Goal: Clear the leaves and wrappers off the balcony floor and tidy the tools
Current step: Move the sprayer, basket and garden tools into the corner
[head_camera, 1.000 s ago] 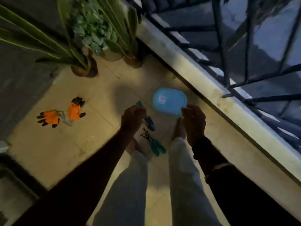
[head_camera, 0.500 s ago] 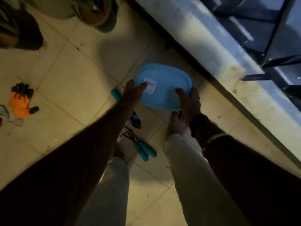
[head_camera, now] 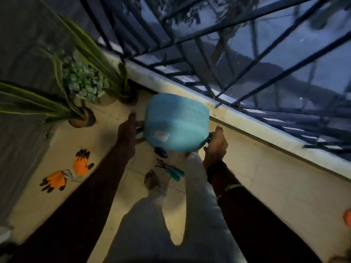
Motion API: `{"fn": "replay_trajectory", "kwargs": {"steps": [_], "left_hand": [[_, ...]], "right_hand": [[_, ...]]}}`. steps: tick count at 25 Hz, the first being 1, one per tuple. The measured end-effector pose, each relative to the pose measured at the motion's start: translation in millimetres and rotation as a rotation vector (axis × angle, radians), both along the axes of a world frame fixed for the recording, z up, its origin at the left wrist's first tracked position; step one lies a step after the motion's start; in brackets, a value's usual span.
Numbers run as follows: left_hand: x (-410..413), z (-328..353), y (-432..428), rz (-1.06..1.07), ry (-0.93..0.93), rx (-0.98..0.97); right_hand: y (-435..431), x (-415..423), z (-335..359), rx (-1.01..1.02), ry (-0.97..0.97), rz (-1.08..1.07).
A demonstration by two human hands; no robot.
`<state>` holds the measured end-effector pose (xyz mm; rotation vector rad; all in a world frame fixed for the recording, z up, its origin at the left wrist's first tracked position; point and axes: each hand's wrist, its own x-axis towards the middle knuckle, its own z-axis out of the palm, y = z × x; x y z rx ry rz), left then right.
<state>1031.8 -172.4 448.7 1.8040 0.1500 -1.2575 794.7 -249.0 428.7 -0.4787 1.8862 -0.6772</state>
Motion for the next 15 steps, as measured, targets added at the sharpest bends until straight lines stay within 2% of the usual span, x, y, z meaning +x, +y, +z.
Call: {"fn": "replay_trajectory", "kwargs": {"steps": [2, 5, 10, 15], "left_hand": [[-3, 62, 16, -0.027, -0.04, -0.062], [-21, 122, 41, -0.175, -0.075, -0.118], [-79, 160, 58, -0.442, -0.159, -0.209], [-191, 174, 48, -0.555, -0.254, -0.353]], "right_hand": [[25, -17, 54, -0.069, -0.024, -0.08], [64, -47, 99, -0.143, -0.097, -0.058], [119, -107, 136, -0.241, -0.189, -0.173], [143, -210, 146, -0.356, -0.109, -0.343]]}}
